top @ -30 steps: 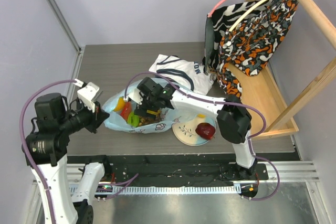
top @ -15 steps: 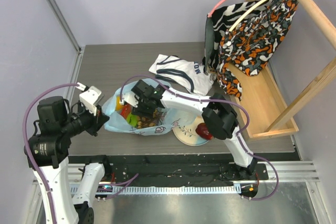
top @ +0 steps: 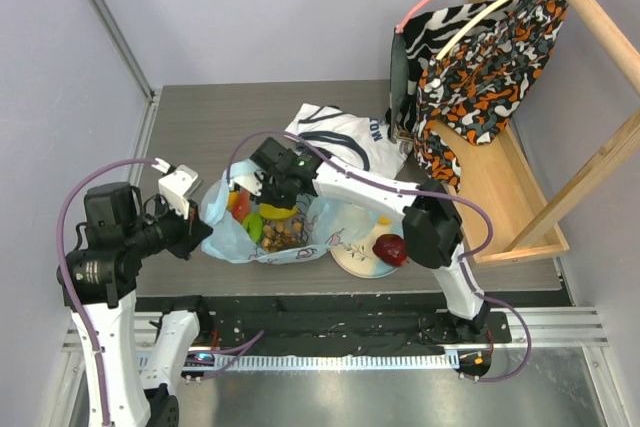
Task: Take the fake fruits out of the plastic bag
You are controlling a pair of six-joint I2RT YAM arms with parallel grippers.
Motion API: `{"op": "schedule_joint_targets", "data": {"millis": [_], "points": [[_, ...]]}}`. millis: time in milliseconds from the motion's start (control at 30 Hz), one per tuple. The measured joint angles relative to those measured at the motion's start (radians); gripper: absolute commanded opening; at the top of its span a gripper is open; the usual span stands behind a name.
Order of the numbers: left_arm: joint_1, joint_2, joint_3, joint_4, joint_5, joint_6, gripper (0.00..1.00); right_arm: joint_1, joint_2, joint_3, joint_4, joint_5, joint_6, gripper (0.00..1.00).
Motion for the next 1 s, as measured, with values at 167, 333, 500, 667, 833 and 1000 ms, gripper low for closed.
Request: {"op": "schedule_joint_targets", "data": {"millis": [167, 333, 500, 667, 833, 1000], "points": [[0.000, 0.002, -0.031, 0.024, 0.000, -0.019, 0.00, 0.000, -0.109, 0.039, -0.031, -0.024, 0.010, 0.19], [0.000, 0.008, -0.036, 0.042, 0.001, -0.026, 0.00, 0.000, -0.191, 0.037, -0.031, -0.029, 0.041, 0.64], [0.000, 0.010, -0.032, 0.040, 0.002, -0.025, 0.00, 0.002, -0.125, 0.025, -0.010, 0.033, 0.074, 0.76], [0.000, -0.004, -0.023, 0.024, 0.003, -0.021, 0.00, 0.002, 0.041, 0.035, 0.003, 0.107, 0.074, 0.89], [0.000, -0.022, -0.023, 0.009, 0.003, -0.021, 0.00, 0.002, 0.152, 0.092, -0.036, 0.122, 0.055, 1.00], [0.000, -0.022, -0.023, 0.006, 0.003, -0.023, 0.00, 0.004, 0.244, 0.257, -0.089, 0.130, 0.031, 0.93]]}}
